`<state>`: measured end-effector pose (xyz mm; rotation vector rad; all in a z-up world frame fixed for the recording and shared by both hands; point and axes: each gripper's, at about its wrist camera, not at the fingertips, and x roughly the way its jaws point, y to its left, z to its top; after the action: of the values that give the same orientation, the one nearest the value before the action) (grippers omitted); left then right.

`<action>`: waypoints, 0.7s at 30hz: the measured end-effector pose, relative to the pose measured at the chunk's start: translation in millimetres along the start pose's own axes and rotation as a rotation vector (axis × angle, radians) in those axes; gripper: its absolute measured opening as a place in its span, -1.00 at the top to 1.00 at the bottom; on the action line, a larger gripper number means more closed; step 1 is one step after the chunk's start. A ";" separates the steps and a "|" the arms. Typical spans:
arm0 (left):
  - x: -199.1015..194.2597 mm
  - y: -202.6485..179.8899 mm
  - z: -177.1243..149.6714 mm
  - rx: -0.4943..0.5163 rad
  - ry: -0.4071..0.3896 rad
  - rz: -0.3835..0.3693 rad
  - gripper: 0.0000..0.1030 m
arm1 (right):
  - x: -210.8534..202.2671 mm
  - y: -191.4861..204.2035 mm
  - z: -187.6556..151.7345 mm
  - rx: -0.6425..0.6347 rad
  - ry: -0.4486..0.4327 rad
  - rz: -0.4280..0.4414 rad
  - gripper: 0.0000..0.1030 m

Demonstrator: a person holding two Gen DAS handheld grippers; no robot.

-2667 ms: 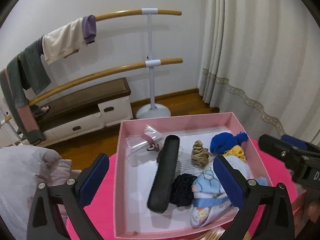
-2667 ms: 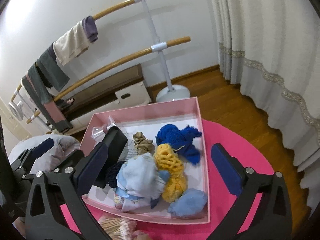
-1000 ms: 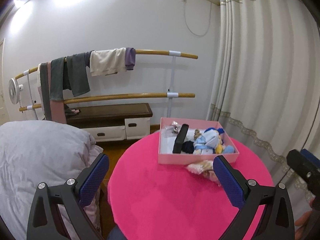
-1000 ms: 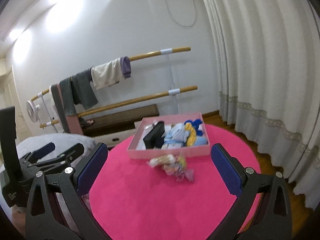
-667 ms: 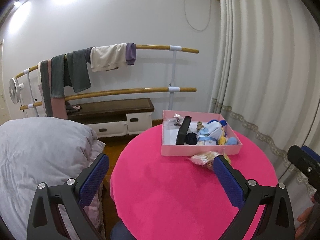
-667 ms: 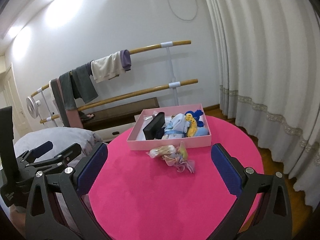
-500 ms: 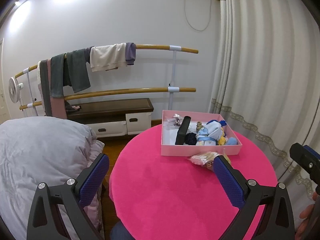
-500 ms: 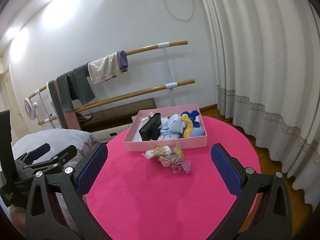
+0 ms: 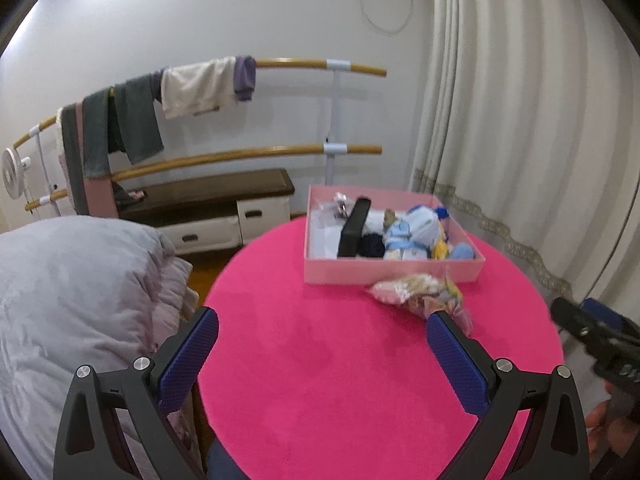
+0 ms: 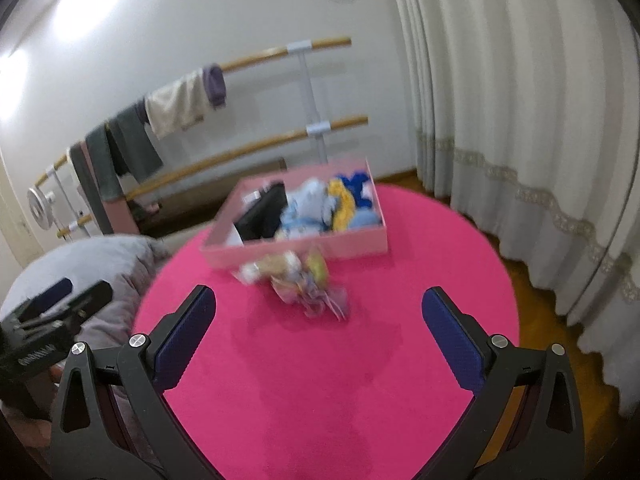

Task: Organize soft objects
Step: 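Grasp the cotton swab bag with the left tool while the right tool grasps the pastel ribbon scrunchie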

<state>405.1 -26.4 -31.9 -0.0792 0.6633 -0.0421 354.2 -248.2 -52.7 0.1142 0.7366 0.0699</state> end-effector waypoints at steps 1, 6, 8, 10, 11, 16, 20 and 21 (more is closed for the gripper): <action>5.5 -0.2 0.7 0.002 0.013 -0.003 -1.00 | 13.1 -3.6 -2.8 0.000 0.032 0.000 -1.00; 46.1 -5.1 4.2 0.018 0.082 0.001 -1.00 | 61.9 -11.7 -13.6 -0.011 0.139 -0.006 -1.00; 64.2 -6.2 4.1 0.021 0.110 -0.002 -1.00 | 79.2 -13.1 -15.8 -0.017 0.169 -0.007 -1.00; 83.7 -7.6 4.8 0.022 0.135 -0.003 -1.00 | 98.7 -12.8 -16.3 -0.029 0.200 -0.005 -1.00; 94.7 -8.9 4.5 0.023 0.151 -0.005 -1.00 | 106.5 -11.5 -16.2 -0.035 0.212 -0.005 -1.00; 142.2 -12.8 8.5 0.033 0.209 -0.016 -1.00 | 140.6 -1.1 -11.2 -0.086 0.252 0.000 -1.00; 171.4 -14.2 9.1 0.034 0.228 -0.013 -1.00 | 167.5 4.8 -6.7 -0.119 0.290 0.000 -1.00; 178.1 -14.1 8.9 0.032 0.231 -0.010 -1.00 | 173.1 6.7 -5.9 -0.126 0.296 -0.001 -1.00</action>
<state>550.6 -51.3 -132.9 -0.0475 0.8925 -0.0719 477.9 -223.1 -171.4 -0.0178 1.0258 0.1344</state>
